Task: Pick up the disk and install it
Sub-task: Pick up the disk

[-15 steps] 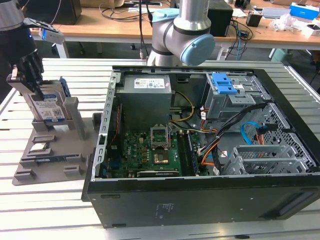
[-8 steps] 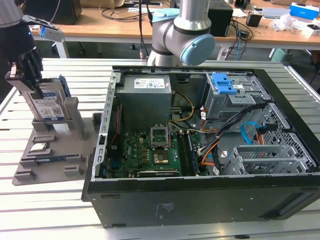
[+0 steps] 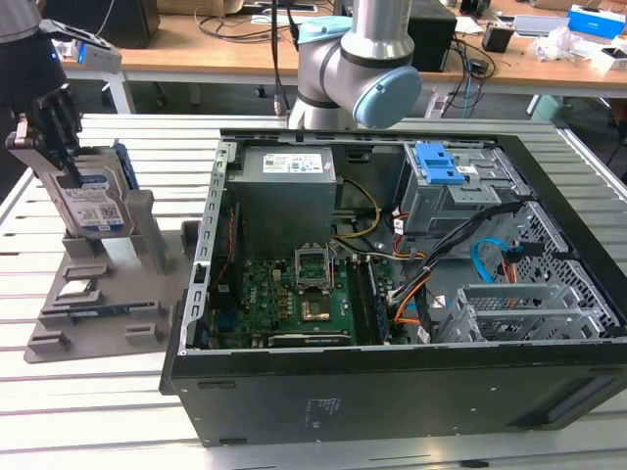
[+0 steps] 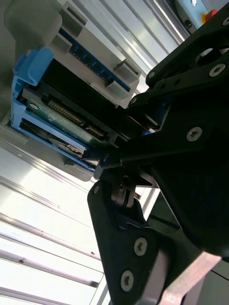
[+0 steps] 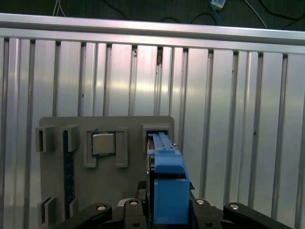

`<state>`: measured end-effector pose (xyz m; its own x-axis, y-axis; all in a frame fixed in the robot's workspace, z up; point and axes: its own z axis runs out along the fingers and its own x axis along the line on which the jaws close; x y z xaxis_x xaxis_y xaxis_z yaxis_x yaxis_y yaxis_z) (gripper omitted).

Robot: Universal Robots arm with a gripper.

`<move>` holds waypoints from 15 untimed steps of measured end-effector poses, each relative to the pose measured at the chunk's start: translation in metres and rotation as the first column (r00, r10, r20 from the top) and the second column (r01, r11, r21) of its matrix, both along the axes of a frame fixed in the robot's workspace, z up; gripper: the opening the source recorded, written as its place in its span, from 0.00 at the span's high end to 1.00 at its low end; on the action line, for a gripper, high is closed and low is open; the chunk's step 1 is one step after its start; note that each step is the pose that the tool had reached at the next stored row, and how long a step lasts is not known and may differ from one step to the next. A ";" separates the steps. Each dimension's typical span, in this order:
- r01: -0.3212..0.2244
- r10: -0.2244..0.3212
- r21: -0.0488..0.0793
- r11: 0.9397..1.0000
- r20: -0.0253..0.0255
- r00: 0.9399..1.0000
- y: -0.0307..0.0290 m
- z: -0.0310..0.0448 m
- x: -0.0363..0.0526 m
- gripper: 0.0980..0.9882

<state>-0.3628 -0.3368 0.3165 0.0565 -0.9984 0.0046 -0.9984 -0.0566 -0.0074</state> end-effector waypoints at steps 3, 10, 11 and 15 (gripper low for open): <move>0.000 0.000 0.000 1.000 0.000 1.000 0.0000 0.0043 0.0001 0.70; 0.000 0.000 0.000 1.000 0.000 1.000 0.0000 0.0151 0.0001 0.70; 0.000 0.000 0.000 1.000 0.000 1.000 0.0000 0.0174 0.0000 0.70; 0.000 0.000 0.000 1.000 0.000 1.000 0.0000 0.0237 0.0001 0.70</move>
